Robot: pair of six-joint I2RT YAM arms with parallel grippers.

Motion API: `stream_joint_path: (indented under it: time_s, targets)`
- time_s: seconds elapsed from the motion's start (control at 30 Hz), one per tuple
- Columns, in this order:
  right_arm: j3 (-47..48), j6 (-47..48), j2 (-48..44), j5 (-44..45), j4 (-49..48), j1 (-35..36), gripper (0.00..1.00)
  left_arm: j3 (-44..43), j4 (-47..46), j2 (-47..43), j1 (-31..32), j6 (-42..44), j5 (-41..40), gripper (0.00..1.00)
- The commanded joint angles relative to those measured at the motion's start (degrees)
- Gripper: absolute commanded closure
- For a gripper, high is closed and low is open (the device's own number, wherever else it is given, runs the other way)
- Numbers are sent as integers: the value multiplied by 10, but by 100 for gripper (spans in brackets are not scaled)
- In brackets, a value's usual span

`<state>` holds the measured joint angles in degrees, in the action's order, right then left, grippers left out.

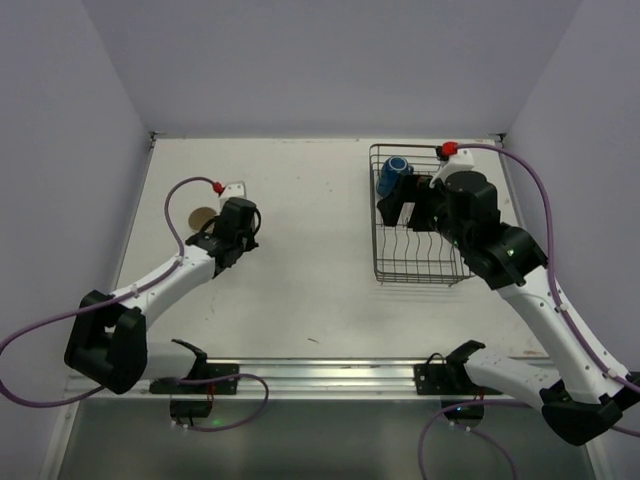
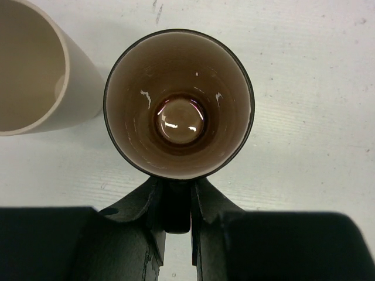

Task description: Unload the cups from the dish rack

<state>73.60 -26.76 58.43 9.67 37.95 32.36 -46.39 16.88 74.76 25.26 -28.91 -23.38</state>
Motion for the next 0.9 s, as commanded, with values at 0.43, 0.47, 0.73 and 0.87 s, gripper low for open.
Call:
stream_joint_path:
  time_s: [0.43, 0.47, 0.73, 0.87]
  targets:
    - [-28, 33, 0, -53, -17, -54, 1, 14, -129, 86, -12, 28, -16, 100]
    - [-30, 34, -1, -58, -22, -56, 1, 16, -132, 89, -13, 30, -14, 100]
    - [-38, 36, 5, -64, -29, -63, 1, 24, -145, 109, -14, 35, -19, 100]
    - [-40, 34, 9, -67, -29, -65, 1, 27, -146, 123, -19, 35, -17, 100]
